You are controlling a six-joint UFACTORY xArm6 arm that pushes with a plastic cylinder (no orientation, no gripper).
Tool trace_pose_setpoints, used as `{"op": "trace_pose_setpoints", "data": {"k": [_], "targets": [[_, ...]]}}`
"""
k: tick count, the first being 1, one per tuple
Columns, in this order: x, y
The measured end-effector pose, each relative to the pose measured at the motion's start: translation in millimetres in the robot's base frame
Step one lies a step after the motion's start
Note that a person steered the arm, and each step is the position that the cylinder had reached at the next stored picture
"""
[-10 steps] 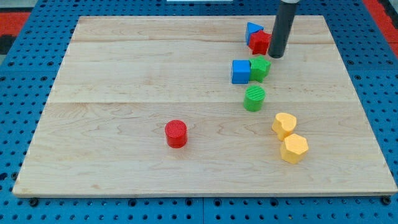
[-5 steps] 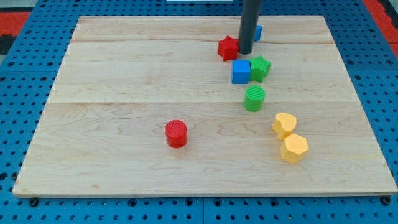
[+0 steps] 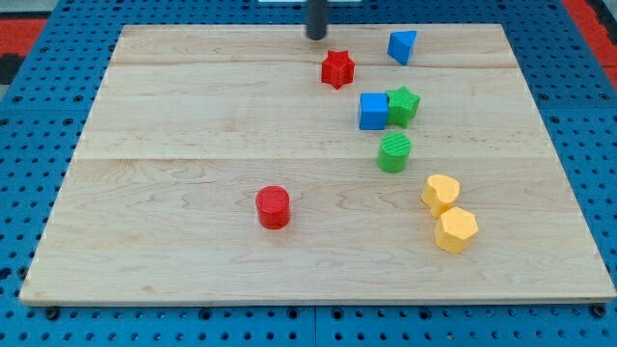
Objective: Make a diagonal line out of blue blocks and red star
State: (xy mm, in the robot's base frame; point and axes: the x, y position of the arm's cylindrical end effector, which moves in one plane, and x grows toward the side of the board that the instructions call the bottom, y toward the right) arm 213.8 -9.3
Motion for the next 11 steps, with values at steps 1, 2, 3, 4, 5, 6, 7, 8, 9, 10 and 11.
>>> {"op": "trace_pose_setpoints", "data": {"k": [1, 2, 3, 4, 5, 6, 7, 8, 9, 10, 11], "targets": [[48, 17], [83, 22], [90, 59], [94, 27], [111, 81], [126, 154], [158, 150], [174, 118], [158, 61], [165, 104], [141, 151]]}}
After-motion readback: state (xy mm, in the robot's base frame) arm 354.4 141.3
